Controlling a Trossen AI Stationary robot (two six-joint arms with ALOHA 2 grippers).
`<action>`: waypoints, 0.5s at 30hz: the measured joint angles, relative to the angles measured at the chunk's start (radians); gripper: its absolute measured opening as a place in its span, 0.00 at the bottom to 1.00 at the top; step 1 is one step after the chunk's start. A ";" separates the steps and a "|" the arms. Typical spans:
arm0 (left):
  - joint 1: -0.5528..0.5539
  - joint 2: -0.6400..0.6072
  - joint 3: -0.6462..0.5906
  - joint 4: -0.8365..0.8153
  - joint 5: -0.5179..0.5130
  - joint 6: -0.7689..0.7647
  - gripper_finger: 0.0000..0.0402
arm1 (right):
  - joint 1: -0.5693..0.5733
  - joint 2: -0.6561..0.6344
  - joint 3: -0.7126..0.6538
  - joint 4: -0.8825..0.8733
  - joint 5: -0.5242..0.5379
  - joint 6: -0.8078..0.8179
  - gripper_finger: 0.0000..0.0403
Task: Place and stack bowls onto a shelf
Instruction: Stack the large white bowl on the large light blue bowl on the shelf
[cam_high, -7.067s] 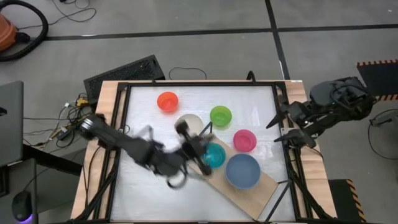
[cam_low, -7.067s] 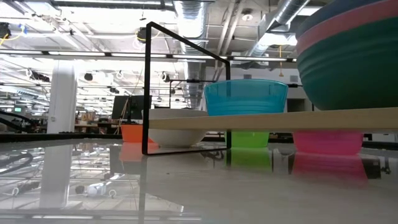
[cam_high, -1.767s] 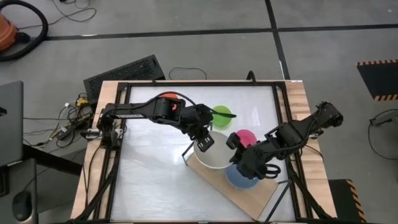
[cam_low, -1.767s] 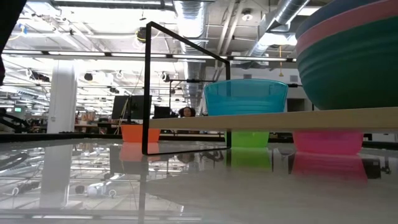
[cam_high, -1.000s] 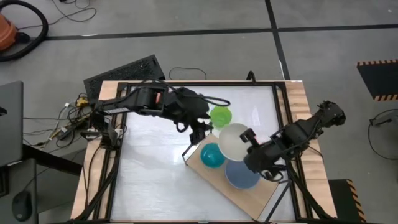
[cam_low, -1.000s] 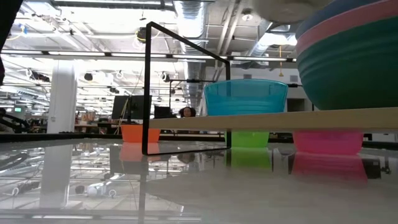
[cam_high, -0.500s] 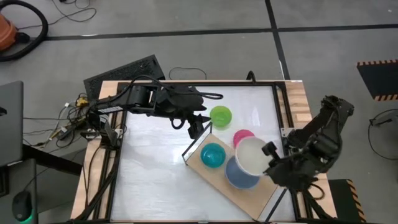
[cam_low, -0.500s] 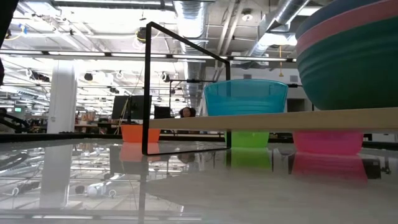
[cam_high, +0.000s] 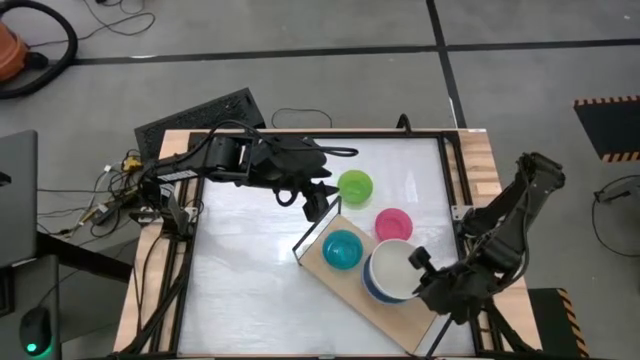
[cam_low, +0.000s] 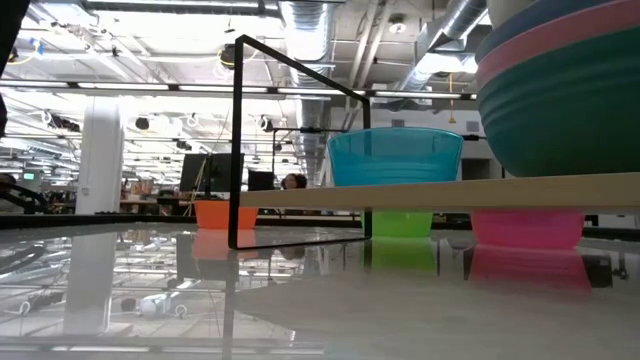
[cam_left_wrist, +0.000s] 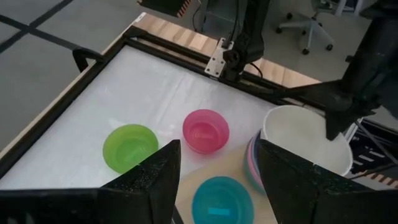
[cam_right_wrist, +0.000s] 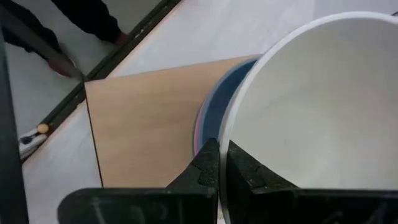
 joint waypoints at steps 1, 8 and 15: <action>0.000 0.000 0.000 -0.002 0.000 -0.006 0.48 | -0.001 -0.004 -0.012 0.015 -0.006 0.001 0.07; 0.000 0.000 0.000 -0.009 0.000 -0.008 0.48 | -0.025 -0.006 -0.072 0.093 -0.067 -0.007 0.07; 0.000 0.000 0.000 -0.009 0.000 -0.006 0.48 | -0.061 -0.006 -0.086 0.119 -0.111 -0.009 0.11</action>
